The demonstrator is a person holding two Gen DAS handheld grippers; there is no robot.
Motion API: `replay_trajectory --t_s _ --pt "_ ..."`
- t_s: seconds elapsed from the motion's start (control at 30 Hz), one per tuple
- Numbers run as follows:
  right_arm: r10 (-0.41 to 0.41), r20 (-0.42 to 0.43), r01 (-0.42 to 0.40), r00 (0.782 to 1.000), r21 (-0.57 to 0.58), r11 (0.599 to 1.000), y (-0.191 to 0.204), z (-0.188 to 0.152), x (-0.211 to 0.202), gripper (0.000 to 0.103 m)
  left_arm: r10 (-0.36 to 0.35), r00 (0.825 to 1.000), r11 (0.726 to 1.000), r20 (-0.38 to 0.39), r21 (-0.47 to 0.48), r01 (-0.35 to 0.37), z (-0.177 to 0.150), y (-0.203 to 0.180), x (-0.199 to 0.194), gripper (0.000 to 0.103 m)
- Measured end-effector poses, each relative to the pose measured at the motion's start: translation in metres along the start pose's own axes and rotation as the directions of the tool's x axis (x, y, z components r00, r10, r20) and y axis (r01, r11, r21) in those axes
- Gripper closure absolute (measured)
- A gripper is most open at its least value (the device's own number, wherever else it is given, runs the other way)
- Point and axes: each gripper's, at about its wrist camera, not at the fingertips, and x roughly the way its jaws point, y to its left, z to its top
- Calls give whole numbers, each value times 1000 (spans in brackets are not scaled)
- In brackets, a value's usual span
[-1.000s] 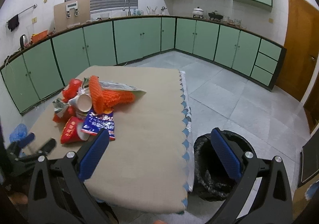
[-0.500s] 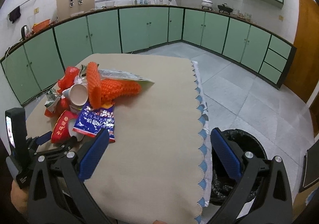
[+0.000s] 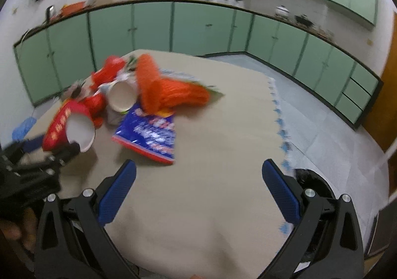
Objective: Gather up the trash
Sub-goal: 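Grasp the red paper cup with the left gripper while the right gripper grasps the blue snack bag, then carry the red cup and blue bag to the bin and release both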
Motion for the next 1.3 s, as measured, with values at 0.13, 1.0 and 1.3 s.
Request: replay_trajectory --t_s 0.13,1.0,1.3 --pt "16 -11 -17 1000 -78 997 32 -2 22 17 -13 1000 1000 11 15 13 0 -3 -18 23" --pt "25 -35 -28 999 -91 995 45 19 67 98 46 997 998 61 30 -47 13 26 -33 23" --pt "48 -28 -49 998 -50 998 30 14 31 101 34 998 998 52 48 -37 7 16 -32 23"
